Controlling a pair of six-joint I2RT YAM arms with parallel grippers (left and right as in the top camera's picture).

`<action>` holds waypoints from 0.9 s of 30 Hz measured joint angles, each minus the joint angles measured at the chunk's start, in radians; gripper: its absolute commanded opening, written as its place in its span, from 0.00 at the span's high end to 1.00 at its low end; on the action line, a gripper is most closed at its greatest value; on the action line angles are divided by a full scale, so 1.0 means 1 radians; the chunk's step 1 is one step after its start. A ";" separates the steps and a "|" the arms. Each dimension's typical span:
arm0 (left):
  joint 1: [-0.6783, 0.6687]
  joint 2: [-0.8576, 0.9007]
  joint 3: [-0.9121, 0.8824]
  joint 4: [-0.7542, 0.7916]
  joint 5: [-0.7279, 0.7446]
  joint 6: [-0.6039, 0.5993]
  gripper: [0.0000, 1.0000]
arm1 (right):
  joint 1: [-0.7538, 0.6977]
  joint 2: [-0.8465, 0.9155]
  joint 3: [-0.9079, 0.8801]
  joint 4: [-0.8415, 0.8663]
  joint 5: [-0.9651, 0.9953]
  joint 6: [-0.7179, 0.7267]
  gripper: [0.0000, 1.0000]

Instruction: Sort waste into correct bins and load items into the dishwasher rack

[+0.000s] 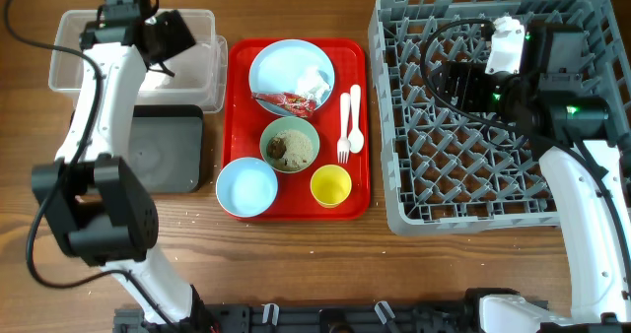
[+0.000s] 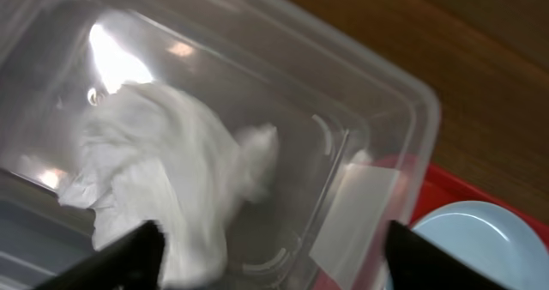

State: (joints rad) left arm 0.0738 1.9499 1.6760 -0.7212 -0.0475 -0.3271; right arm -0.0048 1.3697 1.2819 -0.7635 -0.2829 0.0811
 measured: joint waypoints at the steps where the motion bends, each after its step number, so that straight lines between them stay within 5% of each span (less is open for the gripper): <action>1: 0.000 0.013 -0.004 0.003 0.000 0.000 0.00 | 0.000 0.000 0.000 0.000 0.000 0.000 0.00; 6: -0.018 0.007 0.005 -0.043 0.037 0.000 0.04 | 0.000 0.000 0.000 -0.002 0.000 0.000 0.00; 14: -0.258 -0.040 0.008 -0.270 0.128 -0.060 0.29 | 0.000 0.000 0.000 -0.006 0.000 0.000 0.00; 19: -0.354 -0.016 -0.086 -0.183 0.132 -0.221 0.36 | 0.000 0.000 0.000 -0.007 0.000 0.000 0.00; 27: -0.399 0.097 -0.116 -0.064 0.096 -0.285 0.50 | 0.000 0.000 0.000 -0.018 0.000 0.000 0.00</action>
State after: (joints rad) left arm -0.3252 2.0468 1.5600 -0.7856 0.0483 -0.6125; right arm -0.0048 1.3697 1.2819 -0.7818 -0.2829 0.0807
